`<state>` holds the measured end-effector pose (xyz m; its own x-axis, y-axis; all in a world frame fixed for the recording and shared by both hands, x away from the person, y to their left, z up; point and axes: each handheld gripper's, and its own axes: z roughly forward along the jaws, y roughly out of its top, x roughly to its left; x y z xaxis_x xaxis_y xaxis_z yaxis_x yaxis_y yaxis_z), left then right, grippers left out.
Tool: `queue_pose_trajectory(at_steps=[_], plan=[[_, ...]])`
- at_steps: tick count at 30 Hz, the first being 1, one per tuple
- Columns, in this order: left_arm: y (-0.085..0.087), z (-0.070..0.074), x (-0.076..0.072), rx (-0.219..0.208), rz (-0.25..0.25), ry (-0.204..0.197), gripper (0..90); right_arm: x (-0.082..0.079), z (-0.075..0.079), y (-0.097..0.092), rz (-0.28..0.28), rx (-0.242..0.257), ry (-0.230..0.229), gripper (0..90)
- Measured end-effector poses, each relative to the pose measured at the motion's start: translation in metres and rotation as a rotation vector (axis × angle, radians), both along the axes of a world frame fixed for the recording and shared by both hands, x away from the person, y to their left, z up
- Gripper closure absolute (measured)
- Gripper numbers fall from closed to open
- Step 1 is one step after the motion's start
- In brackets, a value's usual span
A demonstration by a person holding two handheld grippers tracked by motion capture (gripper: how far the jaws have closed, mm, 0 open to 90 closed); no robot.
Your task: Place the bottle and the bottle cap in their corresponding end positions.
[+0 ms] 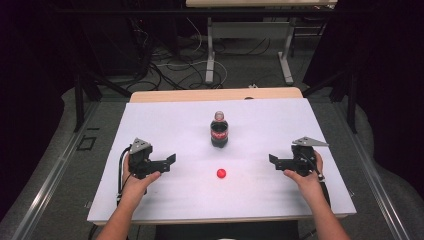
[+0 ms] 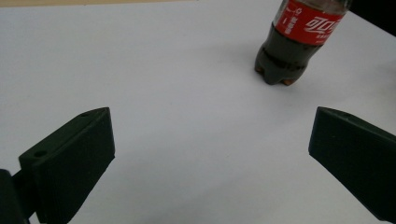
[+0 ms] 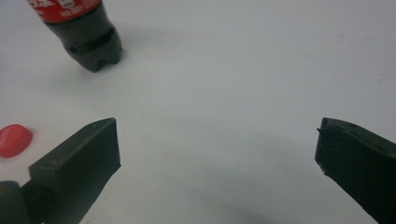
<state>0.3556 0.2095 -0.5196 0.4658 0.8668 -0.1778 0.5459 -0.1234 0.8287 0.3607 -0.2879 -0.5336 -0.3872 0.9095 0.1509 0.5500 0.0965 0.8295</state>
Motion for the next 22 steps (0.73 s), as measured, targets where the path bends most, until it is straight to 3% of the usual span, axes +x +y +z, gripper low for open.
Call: queue_pose_trajectory(at_steps=[6,11,14,22], plan=[[0.005,-0.006,0.003,0.023,0.021,0.006,0.6,-0.002,-0.006,-0.018,-0.059,-0.021,0.015,0.0],[0.01,-0.01,0.005,0.012,0.03,0.023,0.6,-0.003,-0.011,-0.028,-0.089,-0.041,0.023,0.0],[0.013,-0.011,0.005,0.008,0.043,0.032,0.6,-0.004,-0.012,-0.029,-0.111,-0.024,0.029,0.0],[0.015,-0.014,0.006,0.01,0.046,0.04,0.6,-0.004,-0.013,-0.032,-0.105,-0.046,0.022,0.0]])
